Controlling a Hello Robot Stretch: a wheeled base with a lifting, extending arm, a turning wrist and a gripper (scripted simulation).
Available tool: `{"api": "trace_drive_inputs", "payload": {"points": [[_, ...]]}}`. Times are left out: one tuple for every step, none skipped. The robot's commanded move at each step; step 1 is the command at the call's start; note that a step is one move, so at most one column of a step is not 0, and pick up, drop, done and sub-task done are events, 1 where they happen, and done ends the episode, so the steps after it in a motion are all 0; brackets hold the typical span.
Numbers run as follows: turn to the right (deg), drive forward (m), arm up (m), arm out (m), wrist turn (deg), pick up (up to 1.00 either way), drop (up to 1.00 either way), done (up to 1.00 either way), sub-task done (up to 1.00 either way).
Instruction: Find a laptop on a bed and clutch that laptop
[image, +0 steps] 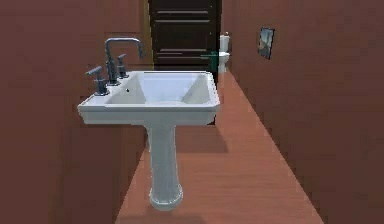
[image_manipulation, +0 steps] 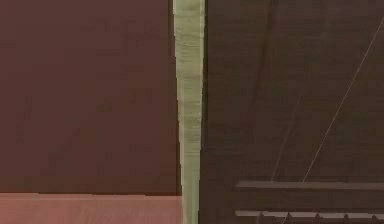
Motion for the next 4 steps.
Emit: {"api": "trace_drive_inputs", "payload": {"points": [[30.0,0.0,0.0,0.0,0.0,0.0,0.0,0.0,0.0],[0.0,0.85,0.0,0.0,0.0,0.0,0.0,0.0,0.0],[-27.0,0.0,0.0,0.0,0.0,0.0,0.0,0.0,0.0],[0.0,1.0,0.0,0.0,0.0,0.0,0.0,0.0,0.0]]}}
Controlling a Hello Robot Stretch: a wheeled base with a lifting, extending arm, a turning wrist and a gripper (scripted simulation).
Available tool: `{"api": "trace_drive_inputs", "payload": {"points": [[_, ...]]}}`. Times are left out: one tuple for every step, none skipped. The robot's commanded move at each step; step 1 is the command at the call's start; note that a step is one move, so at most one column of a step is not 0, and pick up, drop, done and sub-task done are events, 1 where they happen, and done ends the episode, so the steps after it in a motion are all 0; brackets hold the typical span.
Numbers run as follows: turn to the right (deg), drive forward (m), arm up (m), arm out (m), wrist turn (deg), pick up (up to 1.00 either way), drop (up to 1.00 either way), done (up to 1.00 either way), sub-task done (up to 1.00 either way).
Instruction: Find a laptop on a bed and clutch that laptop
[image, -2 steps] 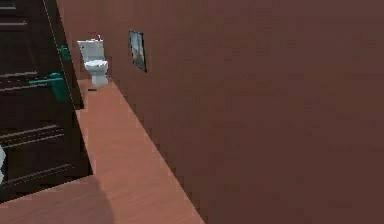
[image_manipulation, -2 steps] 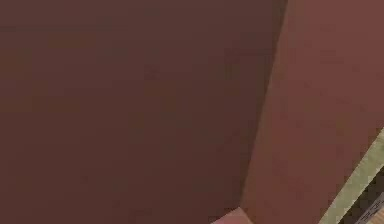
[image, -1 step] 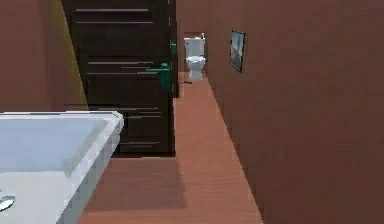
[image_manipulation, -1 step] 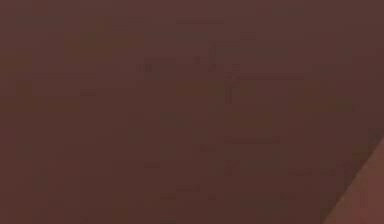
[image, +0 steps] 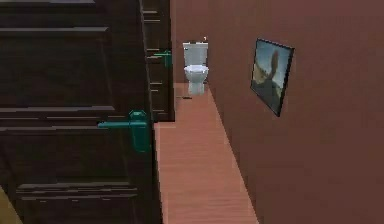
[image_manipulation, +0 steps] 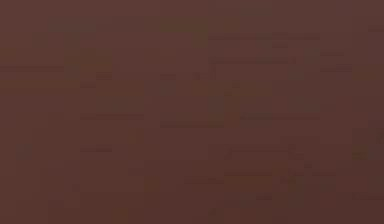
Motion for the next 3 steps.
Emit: {"api": "trace_drive_inputs", "payload": {"points": [[0.0,0.8,0.0,0.0,0.0,0.0,0.0,0.0,0.0],[-6.0,0.0,0.0,0.0,0.0,0.0,0.0,0.0,0.0],[0.0,0.3,0.0,0.0,0.0,0.0,0.0,0.0,0.0]]}}
